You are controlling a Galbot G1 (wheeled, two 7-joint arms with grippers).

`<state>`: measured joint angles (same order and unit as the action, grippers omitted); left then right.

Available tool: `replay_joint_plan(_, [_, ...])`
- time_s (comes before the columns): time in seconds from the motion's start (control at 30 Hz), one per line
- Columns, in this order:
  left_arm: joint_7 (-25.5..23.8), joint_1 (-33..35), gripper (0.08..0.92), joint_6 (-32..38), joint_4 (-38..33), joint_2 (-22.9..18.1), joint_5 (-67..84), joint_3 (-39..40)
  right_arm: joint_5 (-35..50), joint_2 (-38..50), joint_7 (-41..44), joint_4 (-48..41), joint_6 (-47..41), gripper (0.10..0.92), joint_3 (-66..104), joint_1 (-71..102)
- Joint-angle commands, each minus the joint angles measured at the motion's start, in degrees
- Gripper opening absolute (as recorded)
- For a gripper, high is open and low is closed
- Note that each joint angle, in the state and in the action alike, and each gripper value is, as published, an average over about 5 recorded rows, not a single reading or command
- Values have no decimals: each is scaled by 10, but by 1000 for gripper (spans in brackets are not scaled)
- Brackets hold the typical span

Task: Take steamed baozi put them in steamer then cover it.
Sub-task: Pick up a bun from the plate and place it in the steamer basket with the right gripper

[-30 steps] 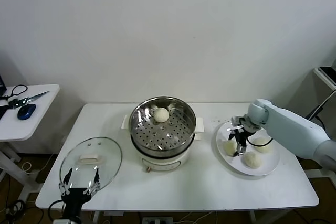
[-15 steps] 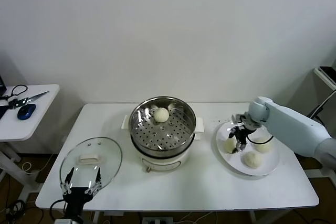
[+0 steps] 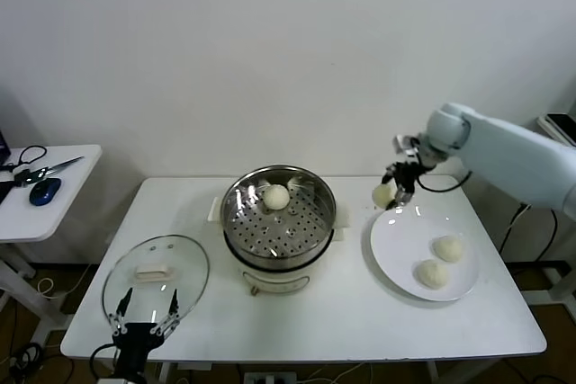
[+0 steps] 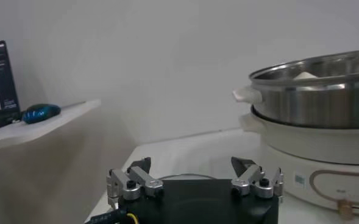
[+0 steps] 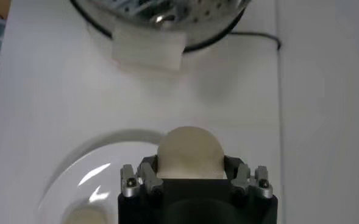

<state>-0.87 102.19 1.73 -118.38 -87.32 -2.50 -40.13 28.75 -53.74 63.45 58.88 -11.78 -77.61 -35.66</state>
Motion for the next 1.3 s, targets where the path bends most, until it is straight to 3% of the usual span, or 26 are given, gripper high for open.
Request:
replay_joint_plan(0.03, [0, 1, 823, -1, -4, 1, -3, 5, 175, -110, -18, 18, -36, 687, -109, -149])
replay_joint_plan(0.3, [0, 2, 823, -1, -9, 2, -4, 10, 215, -232, -55, 9, -62, 687, -107, -119])
replay_joint_plan(0.67, [-4, 6, 823, -2, -17, 3, -8, 11, 198, -327, -95, -37, -71, 695, -108, -22])
replay_joint_plan(1.3, [-9, 0, 823, -9, -22, 0, -3, 5, 166, -380, -100, -101, -69, 704, -120, 58])
